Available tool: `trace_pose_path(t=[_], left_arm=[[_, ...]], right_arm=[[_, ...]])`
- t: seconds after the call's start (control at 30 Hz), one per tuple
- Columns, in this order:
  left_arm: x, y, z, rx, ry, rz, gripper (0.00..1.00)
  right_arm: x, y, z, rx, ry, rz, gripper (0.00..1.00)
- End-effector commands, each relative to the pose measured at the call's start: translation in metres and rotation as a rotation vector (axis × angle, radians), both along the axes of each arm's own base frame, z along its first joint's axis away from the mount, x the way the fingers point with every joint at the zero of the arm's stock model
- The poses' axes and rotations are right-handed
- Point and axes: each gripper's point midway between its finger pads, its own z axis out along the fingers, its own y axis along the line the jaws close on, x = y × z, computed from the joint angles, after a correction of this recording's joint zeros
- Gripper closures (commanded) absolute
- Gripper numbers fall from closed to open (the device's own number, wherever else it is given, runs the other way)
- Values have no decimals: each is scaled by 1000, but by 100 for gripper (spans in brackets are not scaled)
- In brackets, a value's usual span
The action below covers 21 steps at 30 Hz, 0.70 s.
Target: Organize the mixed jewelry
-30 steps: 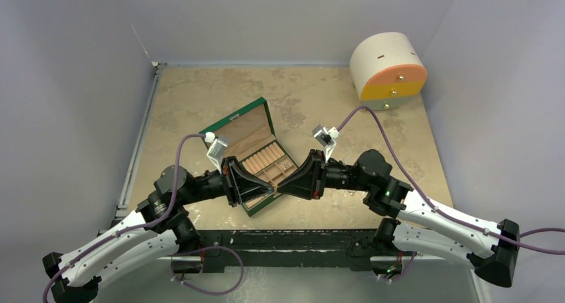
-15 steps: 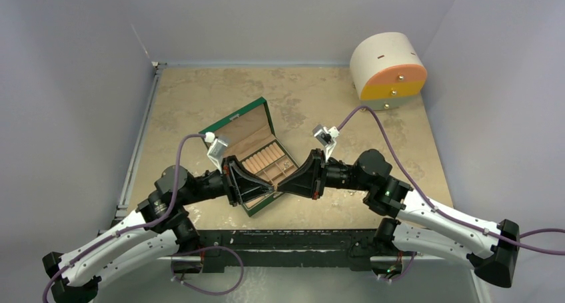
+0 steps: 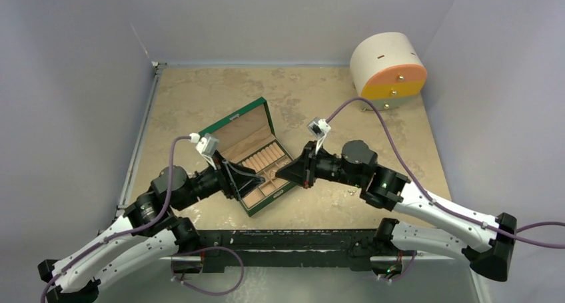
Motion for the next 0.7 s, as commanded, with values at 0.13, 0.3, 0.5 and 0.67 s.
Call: trace_pose_path(t=[0.13,0.3,0.5,0.67], left_arm=[[43,69,13,196,-73,393,38],[53,103,18,259,-87,548,36],[56,120,17,288,-109,614,30],[57,127,20,297,-131,638,24]], right_arm=[[66,-1,-42,-348,-92,-230,100],[97,9,-65,-503,-161,-272,100],[127,23,-92,-646,-237,-291,100],[148,36,-112,-722,-267,-310,100]])
